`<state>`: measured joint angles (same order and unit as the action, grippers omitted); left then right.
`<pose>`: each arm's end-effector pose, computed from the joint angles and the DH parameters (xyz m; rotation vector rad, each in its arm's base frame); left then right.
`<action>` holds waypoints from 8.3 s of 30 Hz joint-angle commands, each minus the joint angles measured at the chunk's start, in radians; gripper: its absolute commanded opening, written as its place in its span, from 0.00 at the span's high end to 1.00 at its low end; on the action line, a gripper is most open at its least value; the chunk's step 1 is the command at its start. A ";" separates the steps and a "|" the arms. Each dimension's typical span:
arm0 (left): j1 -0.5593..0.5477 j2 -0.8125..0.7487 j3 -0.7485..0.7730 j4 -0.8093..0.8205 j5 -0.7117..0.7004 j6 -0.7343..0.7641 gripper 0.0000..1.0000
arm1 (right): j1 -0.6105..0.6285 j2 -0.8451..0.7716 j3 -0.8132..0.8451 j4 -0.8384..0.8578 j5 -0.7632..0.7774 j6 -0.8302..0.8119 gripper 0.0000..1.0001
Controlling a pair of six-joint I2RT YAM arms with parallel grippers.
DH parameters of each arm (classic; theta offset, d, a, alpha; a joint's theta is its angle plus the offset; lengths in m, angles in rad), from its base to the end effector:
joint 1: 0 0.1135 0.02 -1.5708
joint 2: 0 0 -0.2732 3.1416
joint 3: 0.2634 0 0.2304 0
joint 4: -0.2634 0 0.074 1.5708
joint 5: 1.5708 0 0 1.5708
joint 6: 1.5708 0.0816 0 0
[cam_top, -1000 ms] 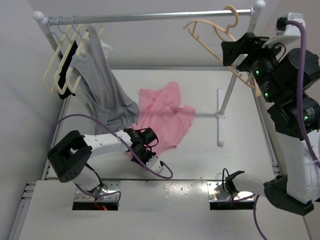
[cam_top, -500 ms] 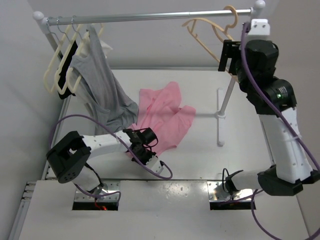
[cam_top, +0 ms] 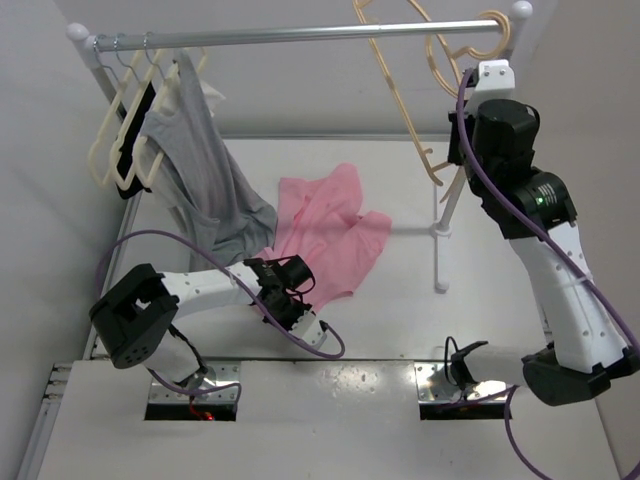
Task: Place the t-shirt on the hanger
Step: Grab a hanger with the right arm, then place tshirt on hanger
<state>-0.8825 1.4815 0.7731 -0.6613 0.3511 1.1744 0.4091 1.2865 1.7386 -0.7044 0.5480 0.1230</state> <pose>0.1268 -0.1983 0.1388 2.4740 1.4312 -0.4596 0.2521 0.0630 0.4910 0.1275 1.7825 -0.1178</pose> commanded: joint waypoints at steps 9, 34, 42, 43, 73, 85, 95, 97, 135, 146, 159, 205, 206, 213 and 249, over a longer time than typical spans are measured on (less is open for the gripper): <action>0.001 -0.029 -0.008 0.008 0.025 -0.001 0.69 | -0.003 -0.075 -0.050 0.186 -0.013 -0.078 1.00; 0.001 -0.020 -0.008 0.008 0.025 -0.010 0.69 | 0.017 -0.170 -0.149 0.148 -0.382 -0.261 1.00; 0.013 -0.020 0.029 0.017 0.015 -0.128 0.92 | 0.017 -0.326 -0.444 0.115 -0.486 -0.238 1.00; 0.031 -0.020 0.040 0.017 0.040 -0.128 0.96 | 0.017 -0.341 -0.467 0.103 -0.500 -0.224 1.00; 0.510 0.280 0.687 0.100 0.060 -0.969 1.00 | 0.017 -0.332 -0.436 -0.441 -0.480 -0.065 1.00; 0.547 0.246 0.632 0.134 0.112 -0.897 1.00 | 0.017 -0.262 -0.462 -0.445 -0.263 -0.097 1.00; 0.577 0.335 0.749 -0.003 0.204 -0.815 1.00 | 0.017 -0.274 -0.605 -0.265 -0.310 -0.186 1.00; 0.577 0.355 0.788 -0.003 0.204 -0.828 1.00 | 0.017 -0.286 -0.614 -0.230 -0.344 -0.186 1.00; 0.586 0.336 0.844 -0.043 0.299 -0.730 1.00 | 0.027 -0.219 -0.763 -0.090 -0.215 -0.210 1.00; 0.576 0.416 0.951 -0.043 0.287 -0.811 1.00 | 0.086 -0.210 -0.761 -0.060 -0.224 -0.201 1.00; 0.576 0.364 0.982 -0.083 0.437 -0.693 1.00 | 0.114 -0.279 -0.781 0.019 -0.275 -0.210 1.00; 0.530 0.299 0.973 -0.207 0.186 -0.414 1.00 | 0.160 -0.236 -0.818 0.315 -0.108 -0.557 1.00; 0.530 0.299 0.973 -0.207 0.158 -0.414 1.00 | 0.160 -0.236 -0.818 0.315 -0.097 -0.603 1.00; 0.521 0.290 0.962 -0.225 0.164 -0.358 1.00 | 0.178 -0.245 -0.930 0.527 0.015 -0.850 1.00; 0.521 0.352 0.940 -0.215 0.161 -0.279 1.00 | 0.197 -0.228 -0.887 0.687 -0.042 -1.284 1.00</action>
<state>-0.3546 1.8400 1.7206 -0.8864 0.4656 0.8722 0.5991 1.0729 0.8581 -0.1398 0.4801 -1.1130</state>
